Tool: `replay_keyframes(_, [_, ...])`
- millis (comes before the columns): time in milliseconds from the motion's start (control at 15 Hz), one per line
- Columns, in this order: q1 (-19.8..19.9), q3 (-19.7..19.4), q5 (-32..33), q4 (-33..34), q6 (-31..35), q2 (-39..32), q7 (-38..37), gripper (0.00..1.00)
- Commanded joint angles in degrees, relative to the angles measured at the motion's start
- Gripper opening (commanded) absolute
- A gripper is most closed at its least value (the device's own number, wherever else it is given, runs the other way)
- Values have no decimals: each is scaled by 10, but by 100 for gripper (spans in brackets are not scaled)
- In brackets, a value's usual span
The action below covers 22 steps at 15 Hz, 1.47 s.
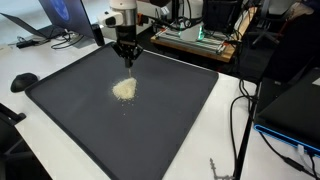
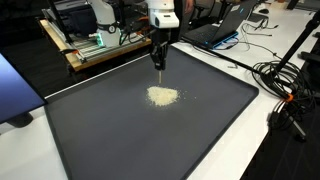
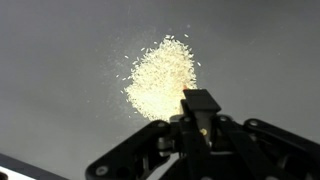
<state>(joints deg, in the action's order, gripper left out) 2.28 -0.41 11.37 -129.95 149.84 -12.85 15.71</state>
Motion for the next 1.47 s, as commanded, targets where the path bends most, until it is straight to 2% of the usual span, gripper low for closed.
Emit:
replay_keyframes(0, [2,-5,-3,25,-20,-24,-3,3])
replay_keyframes(933, [-19,-30,44,49,-17,-62,-77,3])
replay_keyframes(1400, [-21,-31,48,63,-17,-85,-82,3])
